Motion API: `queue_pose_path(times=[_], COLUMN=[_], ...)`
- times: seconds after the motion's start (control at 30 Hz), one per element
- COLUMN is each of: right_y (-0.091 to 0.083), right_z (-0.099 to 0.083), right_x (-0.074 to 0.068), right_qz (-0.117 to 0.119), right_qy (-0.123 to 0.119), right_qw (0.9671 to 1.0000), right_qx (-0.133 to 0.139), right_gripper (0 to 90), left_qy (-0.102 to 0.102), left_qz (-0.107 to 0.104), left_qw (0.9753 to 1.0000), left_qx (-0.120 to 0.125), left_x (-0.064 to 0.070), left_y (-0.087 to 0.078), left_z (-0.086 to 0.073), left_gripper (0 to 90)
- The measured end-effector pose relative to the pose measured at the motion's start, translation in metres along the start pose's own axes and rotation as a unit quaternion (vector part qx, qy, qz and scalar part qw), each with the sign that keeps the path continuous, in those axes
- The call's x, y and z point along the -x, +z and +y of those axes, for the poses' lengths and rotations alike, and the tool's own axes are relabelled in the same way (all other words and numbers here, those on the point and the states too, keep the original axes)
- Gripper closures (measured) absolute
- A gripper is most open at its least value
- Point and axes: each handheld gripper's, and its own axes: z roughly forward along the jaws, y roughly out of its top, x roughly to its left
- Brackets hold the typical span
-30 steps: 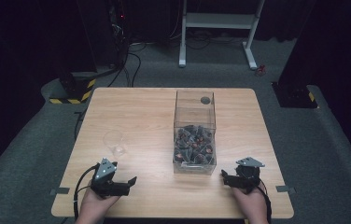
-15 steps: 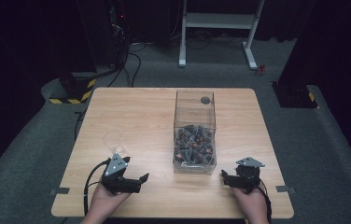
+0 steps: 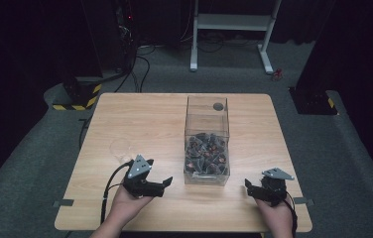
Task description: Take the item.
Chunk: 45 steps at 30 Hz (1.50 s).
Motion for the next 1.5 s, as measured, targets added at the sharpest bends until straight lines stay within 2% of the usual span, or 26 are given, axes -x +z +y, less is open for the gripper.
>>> queue_pose_path(times=[0.23, 0.3, 0.5, 0.6, 0.87, 1.5], right_y=[0.006, 0.007, 0.007, 0.007, 0.008, 0.008], right_z=[-0.003, -0.003, -0.003, -0.004, -0.004, -0.004], right_x=[0.0, -0.001, -0.001, 0.0, -0.002, -0.002], right_qz=[0.0, 0.001, 0.005, 0.011, 0.005, 0.005], right_qy=[0.0, -0.007, -0.006, 0.005, -0.008, -0.011], right_qw=[0.9999, 0.9999, 0.9999, 0.9999, 0.9999, 0.9999], right_qx=[-0.015, -0.015, -0.014, -0.011, -0.01, -0.01], right_gripper=[17.5, 18.3, 18.5, 18.9, 17.8, 17.7], left_qy=[-0.003, -0.005, -0.002, 0.002, 0.006, 0.003], left_qz=[-0.008, -0.012, -0.019, -0.022, -0.029, -0.046], left_qw=[1.0, 0.9999, 0.9997, 0.9997, 0.9995, 0.9988], left_qx=[0.005, 0.009, 0.012, 0.009, 0.009, 0.019], left_x=[0.0, 0.0, 0.004, 0.006, 0.011, 0.012], left_y=[0.007, 0.009, 0.014, 0.017, 0.024, 0.034], left_z=[0.008, 0.012, 0.018, 0.02, 0.027, 0.044], left_gripper=[10.2, 10.7, 11.3, 11.6, 12.1, 15.0])
